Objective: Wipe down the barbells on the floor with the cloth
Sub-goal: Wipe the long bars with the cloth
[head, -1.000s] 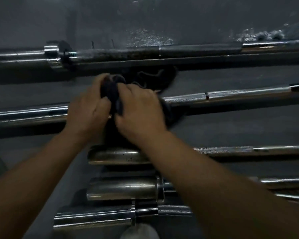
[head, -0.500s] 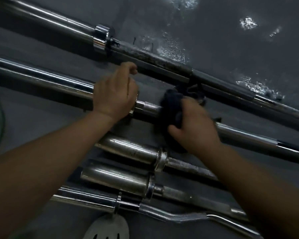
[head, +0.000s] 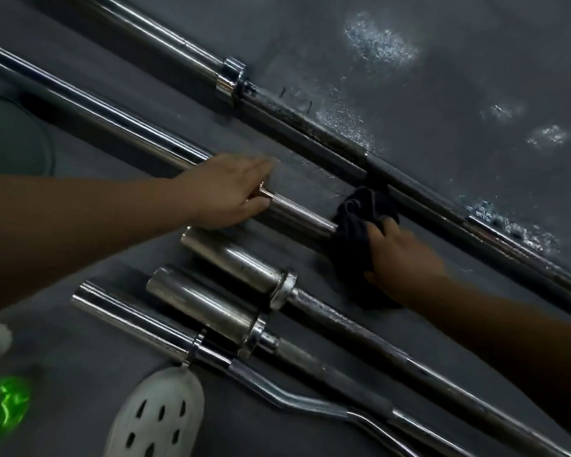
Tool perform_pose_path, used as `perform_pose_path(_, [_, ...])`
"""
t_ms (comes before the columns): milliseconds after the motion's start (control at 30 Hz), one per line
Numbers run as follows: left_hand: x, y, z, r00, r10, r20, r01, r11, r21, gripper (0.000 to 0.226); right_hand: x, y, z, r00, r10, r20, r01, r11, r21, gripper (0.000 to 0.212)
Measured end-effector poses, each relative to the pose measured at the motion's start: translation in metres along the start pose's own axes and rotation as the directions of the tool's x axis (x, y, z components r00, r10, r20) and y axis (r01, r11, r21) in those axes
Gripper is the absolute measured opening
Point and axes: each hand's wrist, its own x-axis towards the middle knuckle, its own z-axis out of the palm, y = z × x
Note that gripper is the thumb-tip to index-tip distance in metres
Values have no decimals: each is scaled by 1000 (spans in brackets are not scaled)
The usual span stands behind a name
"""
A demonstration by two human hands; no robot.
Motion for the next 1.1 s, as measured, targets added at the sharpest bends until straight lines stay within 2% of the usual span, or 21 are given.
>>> perform_pose_path(100, [-17,7,-10,981,-91,169,71,990,123,85,10,-2,-4,995,-96,38,98,993,-62,79])
perform_pose_path(200, [-10,28,-17,934,-235,268,224,972,71,87,17,5,-6,982,-179,56,184,978,-102,78])
perform_pose_path(333, [1,60,-4,886,-451,108,457,889,-37,85,16,5,-6,981,-193,-8,192,977,-89,70])
perform_pose_path(400, [1,69,4,857,-513,46,515,849,-121,83,9,4,0,983,-173,-53,167,981,-100,66])
perform_pose_path(500, [-5,78,12,827,-562,-5,549,810,-205,86,14,-15,0,975,-165,-149,150,982,-111,64])
perform_pose_path(633, [-16,91,21,793,-610,-9,583,761,-285,88,51,-89,-6,902,-281,-327,292,956,-18,68])
perform_pose_path(700, [-30,90,22,803,-596,6,580,779,-240,92,56,-108,-4,870,-313,-381,345,938,16,73])
perform_pose_path(800, [-49,95,16,825,-562,61,564,810,-162,96,24,-63,19,883,-303,-358,376,914,155,76])
perform_pose_path(867, [-58,105,11,805,-583,106,593,794,-134,97,-16,-10,40,907,-254,-337,337,916,218,82])
perform_pose_path(967, [-66,114,7,769,-619,161,639,757,-139,101,-57,48,68,940,-193,-280,256,943,210,84])
perform_pose_path(1033, [-66,118,9,751,-635,181,659,734,-162,103,-48,43,68,947,-146,-285,199,966,166,75])
perform_pose_path(1100, [-62,121,13,739,-651,172,673,720,-168,105,-19,4,54,915,-171,-364,228,966,119,64])
